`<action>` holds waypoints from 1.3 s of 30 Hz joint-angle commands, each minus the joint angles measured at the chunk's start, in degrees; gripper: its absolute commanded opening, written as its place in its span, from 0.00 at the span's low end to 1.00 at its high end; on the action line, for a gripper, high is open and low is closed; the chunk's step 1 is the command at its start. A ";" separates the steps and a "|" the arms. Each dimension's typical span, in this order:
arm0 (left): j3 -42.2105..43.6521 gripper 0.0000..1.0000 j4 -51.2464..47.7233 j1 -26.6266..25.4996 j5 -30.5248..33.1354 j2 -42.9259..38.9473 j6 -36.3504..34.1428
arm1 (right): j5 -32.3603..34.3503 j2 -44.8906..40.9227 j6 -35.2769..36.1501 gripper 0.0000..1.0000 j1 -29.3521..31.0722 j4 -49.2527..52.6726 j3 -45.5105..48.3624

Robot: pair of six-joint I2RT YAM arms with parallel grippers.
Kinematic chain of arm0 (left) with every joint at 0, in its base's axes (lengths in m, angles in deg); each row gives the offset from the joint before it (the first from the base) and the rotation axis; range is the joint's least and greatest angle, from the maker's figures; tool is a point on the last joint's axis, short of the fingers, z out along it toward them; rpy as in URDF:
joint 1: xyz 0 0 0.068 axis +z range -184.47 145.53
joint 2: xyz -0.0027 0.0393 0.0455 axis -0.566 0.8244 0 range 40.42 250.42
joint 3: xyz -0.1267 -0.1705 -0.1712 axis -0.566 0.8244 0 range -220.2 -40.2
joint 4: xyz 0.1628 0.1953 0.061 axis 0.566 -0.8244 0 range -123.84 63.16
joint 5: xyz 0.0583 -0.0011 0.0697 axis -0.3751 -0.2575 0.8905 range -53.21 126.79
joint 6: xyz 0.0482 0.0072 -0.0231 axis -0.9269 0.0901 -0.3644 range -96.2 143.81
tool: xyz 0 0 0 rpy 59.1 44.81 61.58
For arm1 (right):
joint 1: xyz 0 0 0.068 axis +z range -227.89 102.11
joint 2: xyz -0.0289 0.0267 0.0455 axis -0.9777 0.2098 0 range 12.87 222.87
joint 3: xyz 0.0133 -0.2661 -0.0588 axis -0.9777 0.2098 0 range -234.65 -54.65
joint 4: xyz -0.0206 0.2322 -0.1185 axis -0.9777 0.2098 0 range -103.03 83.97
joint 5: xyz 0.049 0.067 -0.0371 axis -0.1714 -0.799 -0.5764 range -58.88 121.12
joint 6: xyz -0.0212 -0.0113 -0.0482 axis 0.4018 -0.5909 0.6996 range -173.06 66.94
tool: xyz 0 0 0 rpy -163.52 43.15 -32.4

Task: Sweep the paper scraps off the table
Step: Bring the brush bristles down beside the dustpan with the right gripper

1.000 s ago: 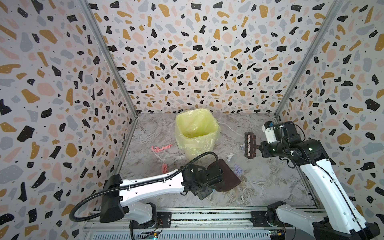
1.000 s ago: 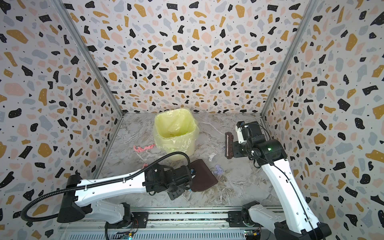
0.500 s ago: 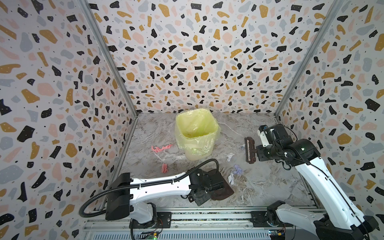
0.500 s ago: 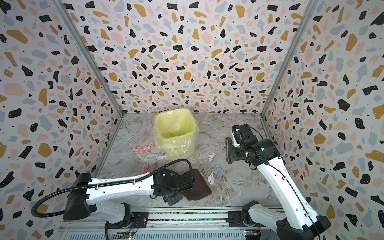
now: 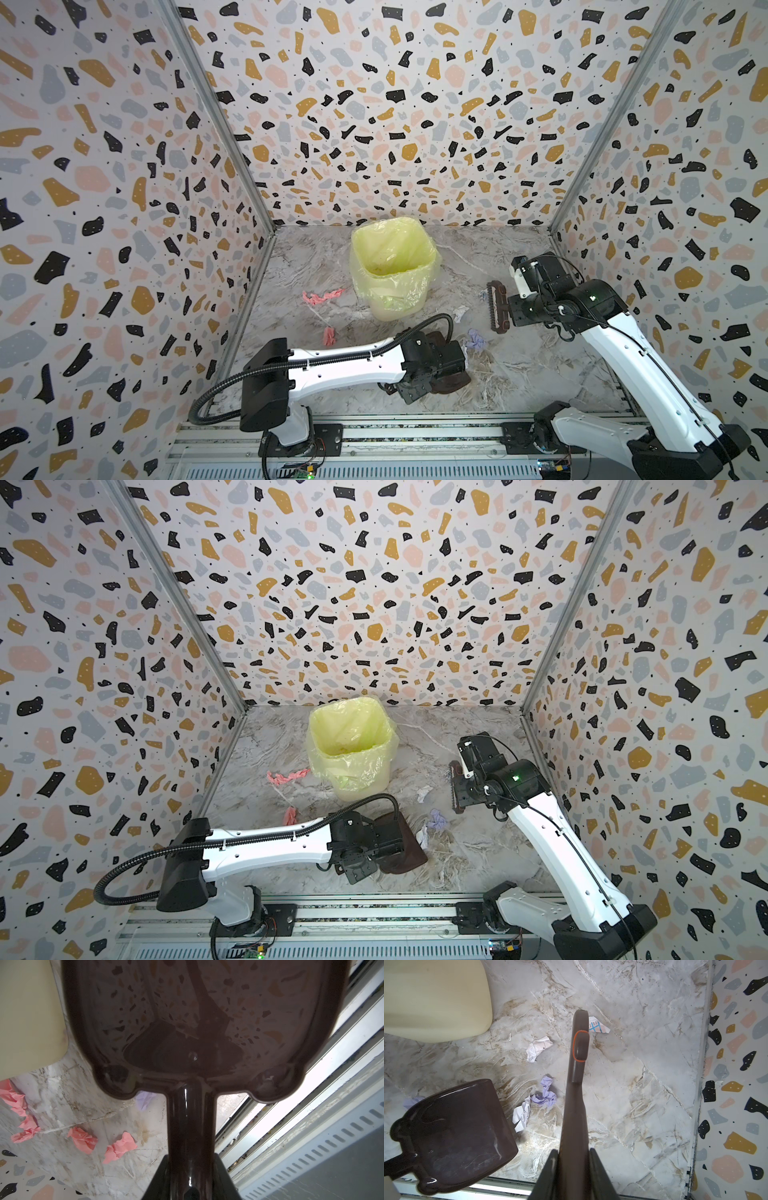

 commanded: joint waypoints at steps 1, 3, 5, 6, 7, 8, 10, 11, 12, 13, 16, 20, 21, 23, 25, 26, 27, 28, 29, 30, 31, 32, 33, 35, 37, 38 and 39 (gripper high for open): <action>-2.42 0.00 -3.00 -0.30 1.64 0.60 -1.52 | 0.55 -0.55 -0.21 0.00 0.23 -2.06 0.53; -2.91 0.00 -3.75 -0.29 2.09 1.11 -1.93 | 0.14 -0.50 -0.18 0.00 0.26 -2.46 1.18; -3.15 0.00 -4.20 -0.27 2.28 1.40 -2.32 | -0.06 -0.62 -0.12 0.00 0.27 -2.72 1.57; -3.17 0.00 -4.29 -0.22 2.23 1.61 -2.44 | -0.16 -0.61 -0.18 0.00 0.26 -2.86 1.68; -3.16 0.00 -4.09 -0.22 2.00 1.66 -2.50 | -0.22 -0.66 -0.14 0.00 0.27 -2.94 1.86; -3.22 0.00 -3.76 -0.21 1.69 1.89 -2.70 | -0.19 -0.81 -0.18 0.00 0.27 -2.92 1.99; -3.36 0.00 -3.22 -0.21 1.31 2.51 -2.89 | -0.52 -0.84 -0.27 0.00 0.25 -3.08 2.40; -3.43 0.00 -2.90 -0.21 1.17 2.82 -2.89 | -0.69 -0.85 -0.25 0.00 0.26 -3.20 2.61; -3.55 0.00 -2.58 -0.21 1.24 3.18 -2.92 | -0.77 -0.89 -0.26 0.00 0.27 -3.26 2.88; -3.73 0.00 -2.40 -0.21 1.24 3.53 -2.91 | -0.79 -0.88 -0.27 0.00 0.24 -3.38 3.01; -4.09 0.00 -1.93 -0.21 1.24 4.34 -3.00 | -0.76 -0.93 -0.27 0.00 0.27 -3.35 2.92; -4.48 0.00 -1.51 -0.03 1.23 4.90 -3.05 | -0.84 -0.84 -0.26 0.00 0.35 -3.63 3.25; -4.57 0.00 -1.41 0.09 1.23 4.99 -3.12 | -0.89 -0.78 -0.27 0.00 0.34 -3.70 3.56; -4.91 0.00 -1.39 0.12 1.41 5.24 -3.13 | -0.60 -0.63 -0.64 0.00 0.84 -3.51 3.84; -4.70 0.00 -1.26 0.23 1.38 5.30 -3.16 | 0.51 -0.12 -1.43 0.00 1.88 -2.37 4.15; -4.50 0.00 -1.07 0.29 1.25 5.28 -3.24 | 1.37 0.15 -2.05 0.00 2.66 -1.62 4.11; -4.32 0.00 -0.89 0.38 1.17 5.31 -3.31 | 2.35 0.47 -2.62 0.00 3.45 -0.74 4.03; -3.98 0.00 -0.60 0.40 0.92 5.42 -3.36 | 2.94 0.59 -3.04 0.00 4.45 -0.18 4.02; -3.67 0.00 -0.32 0.49 0.74 5.49 -3.36 | 3.13 0.61 -3.29 0.00 5.03 0.04 3.92; -3.44 0.00 -0.12 0.54 0.52 5.61 -3.54 | 3.02 0.60 -3.51 0.00 5.64 0.21 3.92; -3.19 0.00 0.20 0.58 0.47 5.82 -3.67 | 2.84 0.58 -3.67 0.00 6.21 0.26 3.89; -3.16 0.00 0.42 0.62 0.38 5.95 -3.76 | 2.72 0.61 -3.86 0.00 6.57 0.33 3.87; -3.11 0.00 0.57 0.67 0.38 6.12 -3.85 | 2.64 0.66 -4.11 0.00 7.04 0.63 3.78; -3.18 0.00 0.73 0.76 0.13 6.42 -3.98 | 2.39 0.92 -4.59 0.00 7.90 1.24 3.57; -3.11 0.00 0.77 0.91 0.18 6.62 -4.11 | 2.13 1.18 -5.16 0.00 8.94 1.69 3.47; -2.94 0.00 0.86 1.02 0.11 6.47 -4.07 | 1.89 1.18 -5.39 0.00 9.41 1.82 3.43; -2.92 0.00 0.94 1.11 -0.06 6.61 -4.08 | 1.72 1.22 -5.83 0.00 10.07 1.92 3.33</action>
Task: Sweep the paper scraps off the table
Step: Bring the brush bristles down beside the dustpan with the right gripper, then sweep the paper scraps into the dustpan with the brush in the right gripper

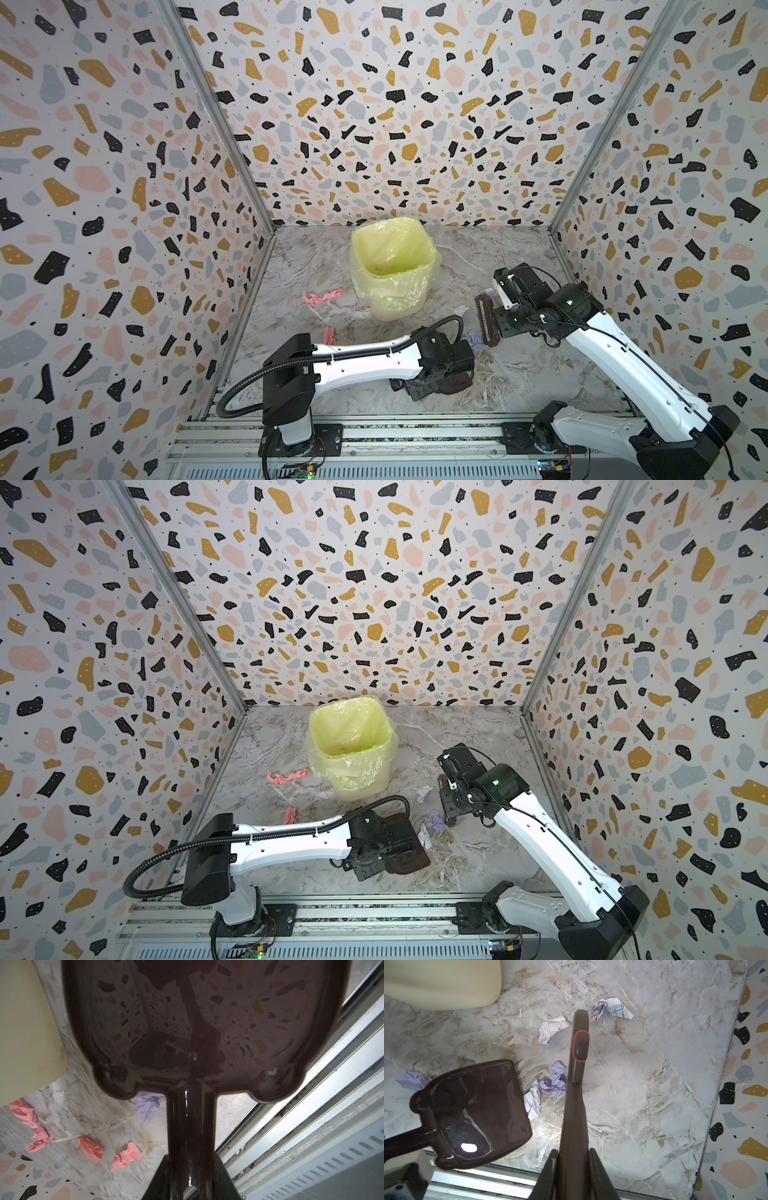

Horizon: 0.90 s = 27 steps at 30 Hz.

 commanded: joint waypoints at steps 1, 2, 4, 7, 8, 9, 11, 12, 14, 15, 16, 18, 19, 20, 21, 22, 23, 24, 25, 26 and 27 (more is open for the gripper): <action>0.66 0.00 0.13 0.49 -0.85 0.31 -0.81 | 0.19 -0.04 -2.15 0.00 1.88 1.95 -1.01; 0.78 0.00 0.27 0.50 -0.93 0.31 -0.83 | -0.16 -0.02 -2.40 0.00 2.34 2.03 -1.12; 0.89 0.00 0.34 0.52 -0.93 0.42 -0.81 | -0.80 0.03 -3.18 0.00 3.66 2.30 -1.51; 1.81 0.00 1.17 0.75 -0.84 0.27 -0.96 | -0.94 0.20 -4.39 0.00 5.60 2.70 -2.08; 2.16 0.00 1.48 0.90 -0.93 0.23 -1.06 | -0.50 0.25 -4.88 0.00 6.02 3.07 -2.46; 2.43 0.00 1.70 1.07 -1.09 0.14 -1.08 | 0.56 0.29 -5.23 0.00 6.40 3.52 -2.97; 2.77 0.00 1.91 1.23 -1.46 0.10 -1.17 | 4.11 0.29 -6.18 0.00 6.63 4.97 -3.83; 2.86 0.00 2.11 1.29 -1.60 0.05 -1.26 | 5.76 0.36 -6.36 0.00 6.60 5.49 -4.08; 2.90 0.00 2.11 1.38 -1.73 0.15 -1.26 | 7.37 0.53 -6.03 0.00 6.48 5.39 -4.43; 2.91 0.00 2.05 1.38 -1.86 0.21 -1.37 | 7.50 0.75 -5.66 0.00 6.49 5.01 -4.46; 2.86 0.00 2.10 1.44 -1.86 0.27 -1.36 | 7.26 1.16 -4.97 0.00 6.49 4.36 -4.45; 2.90 0.00 2.11 1.46 -1.97 0.32 -1.34 | 6.33 2.22 -3.71 0.00 6.58 3.32 -4.00; 2.99 0.00 2.14 1.51 -1.91 0.36 -1.33 | 6.11 2.62 -3.28 0.00 6.58 3.01 -3.75; 3.12 0.00 2.27 1.55 -2.02 0.33 -1.42 | 5.94 2.91 -2.91 0.00 6.60 2.70 -3.28; 3.18 0.00 2.27 1.62 -2.11 0.36 -1.41 | 5.73 3.21 -2.48 0.00 6.65 2.37 -2.71; 3.31 0.00 2.43 1.72 -2.12 0.32 -1.36 | 5.17 3.43 -1.88 0.00 6.70 2.02 -2.36; 3.31 0.00 2.30 1.80 -2.16 0.34 -1.41 | 4.43 3.55 -1.54 0.00 6.71 1.84 -2.12; 3.35 0.00 2.16 1.81 -2.23 0.44 -1.41 | 3.85 3.71 -1.27 0.00 6.93 1.80 -2.11; 3.27 0.00 2.11 1.90 -2.25 0.43 -1.33 | 3.20 3.72 -1.05 0.00 7.35 1.69 -2.11; 3.33 0.00 2.05 1.99 -2.30 0.40 -1.40 | 2.49 3.71 -0.91 0.00 7.87 1.65 -2.22; 3.33 0.00 2.16 2.07 -2.41 0.48 -1.34 | 1.87 3.57 -0.87 0.00 8.41 1.43 -2.34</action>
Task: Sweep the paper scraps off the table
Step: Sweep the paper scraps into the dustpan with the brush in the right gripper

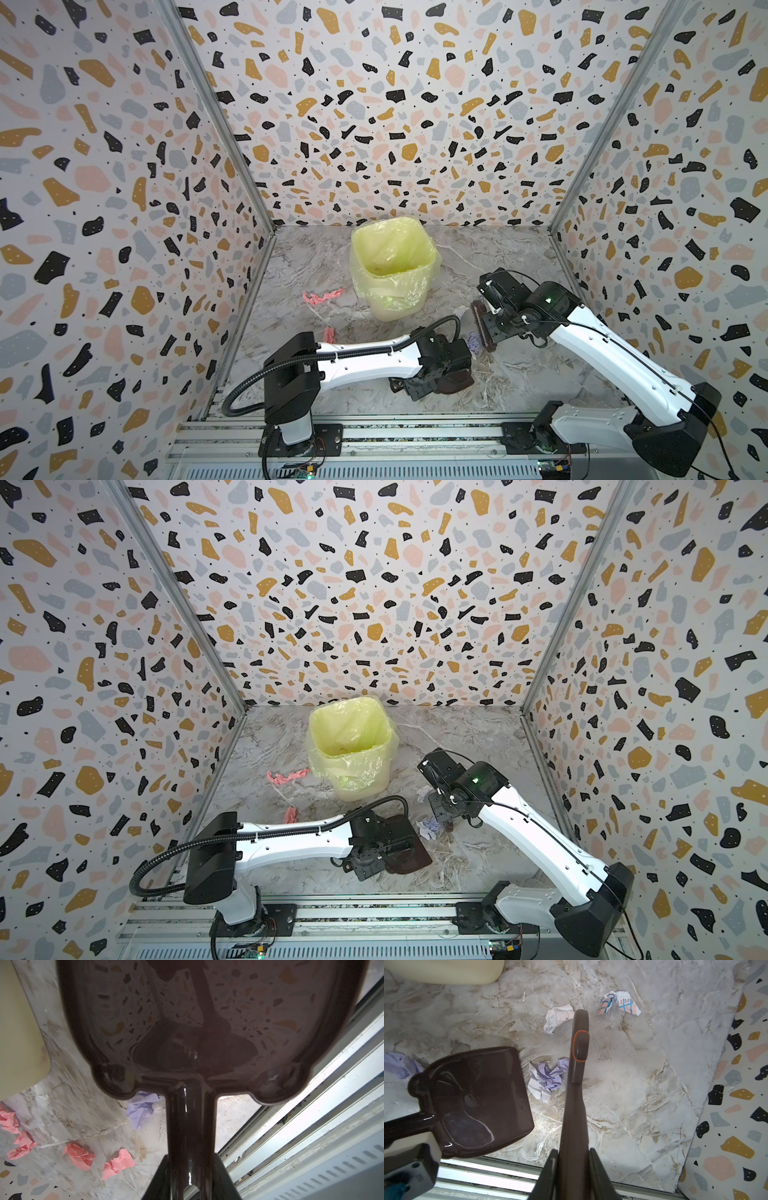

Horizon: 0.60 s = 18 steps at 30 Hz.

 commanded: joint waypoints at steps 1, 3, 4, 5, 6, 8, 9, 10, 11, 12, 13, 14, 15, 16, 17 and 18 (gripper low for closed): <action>0.82 0.00 -0.66 0.66 -0.68 0.34 -0.61 | -2.65 -1.33 1.32 0.00 1.87 -1.37 -0.44; 0.98 0.00 -0.36 0.77 -1.01 0.34 -0.52 | -4.44 -1.53 1.34 0.00 2.83 -1.92 -0.42; 1.00 0.00 -0.18 0.86 -1.14 0.35 -0.62 | -5.29 -1.57 1.36 0.00 3.45 -1.99 -0.44; 1.05 0.00 -0.10 0.90 -1.27 0.34 -0.57 | -5.99 -1.41 1.39 0.00 4.21 -2.00 -0.51; 0.99 0.00 -0.01 0.94 -1.30 0.29 -0.68 | -6.57 -1.21 1.26 0.00 4.99 -1.95 -0.57; 1.04 0.00 0.29 1.10 -1.40 0.34 -0.61 | -8.06 -0.92 1.06 0.00 6.56 -2.31 -0.68; 1.14 0.00 0.51 1.20 -1.49 0.36 -0.57 | -8.69 -0.84 0.81 0.00 7.31 -2.52 -0.76; 1.22 0.00 0.65 1.28 -1.49 0.41 -0.58 | -9.58 -0.74 0.63 0.00 7.89 -2.85 -0.92; 1.29 0.00 0.77 1.30 -1.64 0.42 -0.51 | -10.43 -0.84 0.38 0.00 8.31 -3.25 -1.14; 1.28 0.00 0.91 1.30 -1.54 0.42 -0.63 | -10.99 -0.90 0.14 0.00 8.65 -3.49 -1.37; 1.24 0.00 1.07 1.38 -1.50 0.35 -0.61 | -11.32 -1.06 -0.18 0.00 9.01 -3.67 -1.68; 1.17 0.00 1.29 1.38 -1.49 0.21 -0.48 | -11.35 -1.31 -0.49 0.00 9.11 -3.67 -2.12; 1.06 0.00 1.52 1.38 -1.39 0.04 -0.35 | -11.46 -1.57 -0.62 0.00 9.14 -3.43 -2.70; 0.95 0.00 1.69 1.38 -1.03 -0.22 -0.20 | -11.44 -1.84 -0.87 0.00 9.12 -3.27 -3.07; 0.78 0.00 1.93 1.38 -0.64 -0.45 -0.01 | -11.17 -2.20 -1.11 0.00 9.15 -2.80 -3.70; 0.60 0.00 2.13 1.38 -0.05 -0.86 0.10 | -10.49 -2.52 -1.34 0.00 9.15 -2.10 -4.51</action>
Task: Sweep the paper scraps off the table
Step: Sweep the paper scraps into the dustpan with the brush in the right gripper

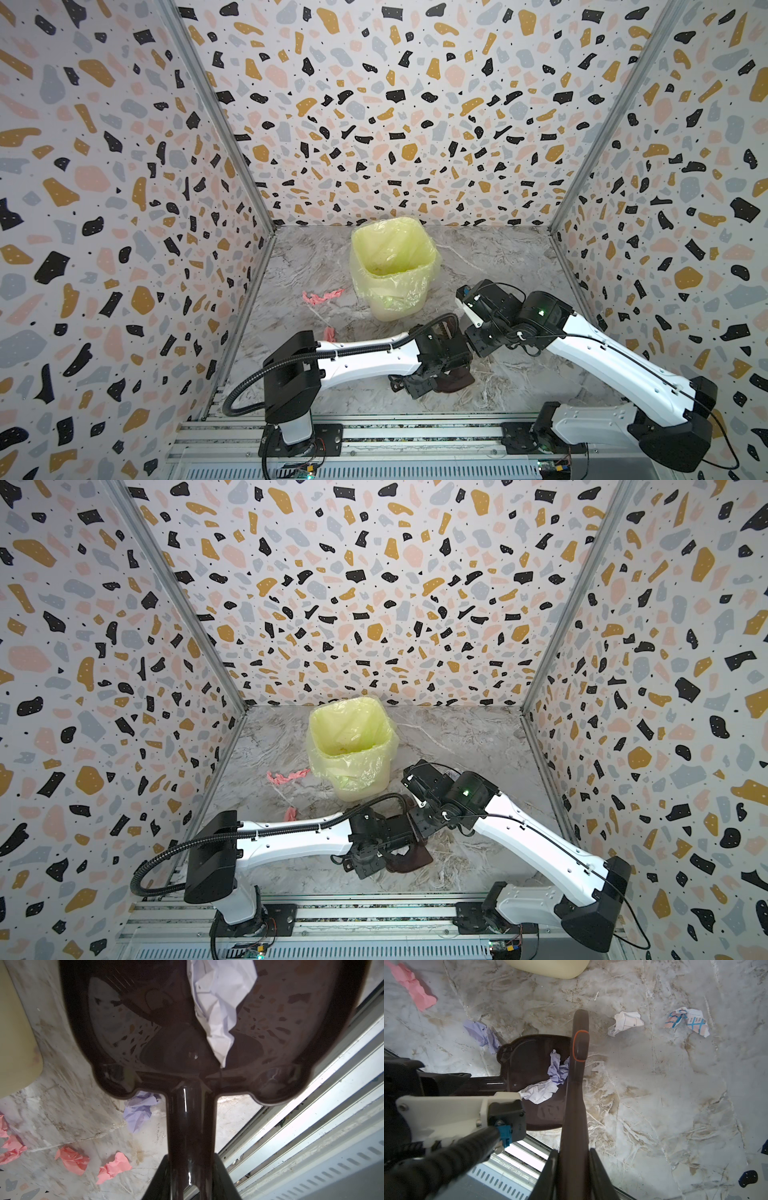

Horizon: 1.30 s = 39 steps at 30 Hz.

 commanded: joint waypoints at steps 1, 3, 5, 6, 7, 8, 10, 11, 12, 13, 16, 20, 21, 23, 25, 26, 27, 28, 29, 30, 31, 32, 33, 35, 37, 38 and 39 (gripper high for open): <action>0.06 0.00 1.23 0.31 1.79 -1.18 0.37 | -0.88 -2.40 -1.80 0.00 0.33 1.33 -4.46; -0.22 0.00 1.94 0.31 2.70 -2.04 0.72 | 0.97 -2.95 -2.50 0.00 0.33 3.04 -6.11; -0.39 0.00 2.87 0.31 3.73 -2.88 1.03 | 2.33 -4.02 -2.88 0.00 0.33 3.89 -7.61; -0.51 0.00 3.50 0.31 4.22 -3.32 1.14 | 3.02 -4.76 -3.08 0.00 0.24 4.18 -8.48; -0.54 0.00 3.84 0.31 4.78 -3.67 1.32 | 3.54 -5.26 -3.22 0.00 0.24 4.50 -9.08; -0.54 0.00 4.44 0.31 5.40 -4.11 1.69 | 4.41 -5.68 -3.56 0.00 0.11 5.18 -9.91; -0.70 0.00 5.37 0.30 6.49 -4.88 2.00 | 6.24 -5.93 -4.15 0.00 -0.19 6.79 -11.51; -0.75 0.00 5.87 0.27 6.98 -5.32 2.15 | 7.82 -6.19 -4.61 0.00 -0.28 7.72 -12.48; -0.77 0.00 6.27 0.36 7.32 -5.62 2.36 | 9.00 -6.39 -5.02 0.00 -0.37 8.17 -13.35; -0.88 0.00 6.97 0.31 7.45 -6.15 2.46 | 9.93 -6.74 -5.19 0.00 -0.60 8.40 -14.03; -0.78 0.00 8.71 0.32 7.73 -7.53 2.63 | 12.52 -8.09 -5.89 0.00 -1.70 7.98 -16.43; -1.11 0.00 9.87 0.37 8.39 -8.91 2.82 | 15.40 -10.06 -6.07 0.00 -4.10 7.32 -18.96; -1.27 0.00 10.00 0.35 8.67 -9.32 2.97 | 16.67 -10.59 -6.31 0.00 -4.94 7.39 -19.39; -1.73 0.00 10.16 0.32 8.81 -10.23 3.01 | 19.97 -11.87 -7.84 0.00 -6.15 7.37 -19.58; -2.63 0.00 9.92 0.35 9.35 -11.26 3.06 | 21.90 -13.49 -8.01 0.00 -7.23 6.09 -18.43; -3.09 0.00 9.93 0.31 9.39 -11.92 2.99 | 22.63 -14.12 -8.06 0.00 -7.84 5.39 -17.63; -3.70 0.00 9.75 0.31 9.48 -12.39 3.00 | 22.99 -14.67 -8.07 0.00 -8.28 4.96 -17.05; -4.35 0.00 9.41 0.31 9.63 -13.10 3.15 | 23.49 -15.29 -7.95 0.00 -9.03 4.38 -16.06; -5.09 0.00 8.76 0.24 9.66 -13.57 3.37 | 23.70 -15.82 -7.84 0.00 -9.69 3.64 -15.20; -6.03 0.00 7.89 0.18 9.58 -13.78 3.53 | 23.76 -16.30 -7.69 0.00 -10.22 2.98 -14.48; -7.11 0.00 6.74 0.01 9.56 -13.87 3.59 | 23.77 -16.85 -7.50 0.00 -10.79 2.11 -13.61; -8.28 0.00 5.37 -0.27 9.78 -13.75 3.62 | 23.70 -17.42 -7.42 0.00 -11.30 1.20 -12.57; -9.57 0.00 4.27 -0.66 10.04 -13.67 3.65 | 23.70 -17.87 -7.38 0.00 -11.75 0.43 -11.56; -12.21 0.00 1.31 -1.30 10.72 -13.23 3.37 | 23.33 -18.74 -7.06 0.00 -12.92 -1.13 -9.17; -15.28 0.00 -1.98 -1.53 11.58 -12.66 3.22 | 22.19 -19.45 -6.70 0.00 -14.29 -2.69 -6.71; -17.07 0.00 -3.55 -1.53 11.67 -12.58 3.17 | 21.59 -20.02 -6.58 0.00 -15.24 -3.49 -5.46; -18.76 0.00 -5.05 -1.53 12.15 -12.38 3.21 | 21.05 -20.47 -6.50 0.00 -15.94 -4.11 -4.49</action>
